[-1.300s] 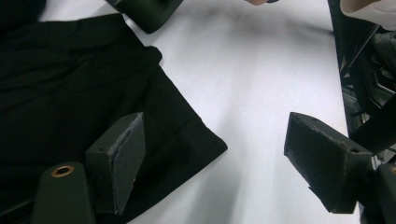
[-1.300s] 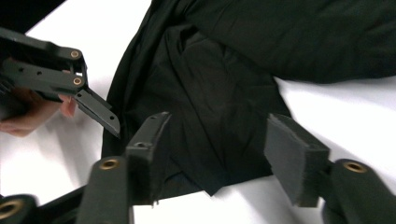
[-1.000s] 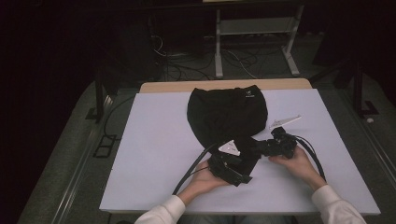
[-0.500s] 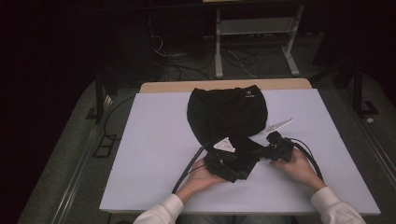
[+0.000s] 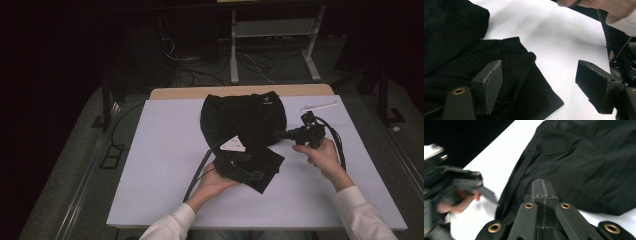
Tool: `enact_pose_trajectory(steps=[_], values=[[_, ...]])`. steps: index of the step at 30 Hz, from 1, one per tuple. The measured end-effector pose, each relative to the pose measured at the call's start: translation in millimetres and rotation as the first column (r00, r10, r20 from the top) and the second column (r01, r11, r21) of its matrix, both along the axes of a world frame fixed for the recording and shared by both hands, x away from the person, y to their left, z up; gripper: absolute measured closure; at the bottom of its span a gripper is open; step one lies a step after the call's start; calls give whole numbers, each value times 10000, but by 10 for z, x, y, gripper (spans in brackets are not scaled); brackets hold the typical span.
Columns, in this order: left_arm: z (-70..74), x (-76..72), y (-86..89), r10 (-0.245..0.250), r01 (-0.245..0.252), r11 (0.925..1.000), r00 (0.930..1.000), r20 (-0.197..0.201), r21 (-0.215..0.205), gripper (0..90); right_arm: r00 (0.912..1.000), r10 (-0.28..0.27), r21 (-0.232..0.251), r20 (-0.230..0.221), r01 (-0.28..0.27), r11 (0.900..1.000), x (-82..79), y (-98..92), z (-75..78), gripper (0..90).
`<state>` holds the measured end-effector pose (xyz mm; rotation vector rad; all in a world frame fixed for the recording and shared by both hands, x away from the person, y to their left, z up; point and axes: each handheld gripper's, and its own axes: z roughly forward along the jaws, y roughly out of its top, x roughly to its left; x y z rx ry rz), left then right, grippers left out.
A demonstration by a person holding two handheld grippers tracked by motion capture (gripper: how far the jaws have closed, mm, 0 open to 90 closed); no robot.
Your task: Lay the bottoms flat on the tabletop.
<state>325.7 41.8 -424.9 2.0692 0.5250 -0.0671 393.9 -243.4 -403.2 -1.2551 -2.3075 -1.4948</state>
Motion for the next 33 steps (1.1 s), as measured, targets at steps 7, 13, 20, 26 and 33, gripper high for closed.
enact_pose_trajectory(steps=[7,13,20,26,33], values=[[-20,14,9,-34,34,10000,10000,-82,0,219,9959,571,-455,-706,-604,9971,41,-34,-99,887],[-42,17,23,15,-16,10000,9999,-130,-41,213,9910,981,-746,-910,-1050,9917,-167,-32,-222,805],[-102,31,56,125,-127,9999,9994,-333,-50,184,9916,967,-1297,-864,-1075,9857,-305,-5,-326,678],[-119,15,45,81,-80,10000,9990,-442,5,142,9956,760,-1914,-550,-852,9778,-412,35,-381,561],[-141,4,57,48,-46,10000,9983,-578,36,134,9969,536,-2527,-570,-664,9653,-443,120,-424,443]])
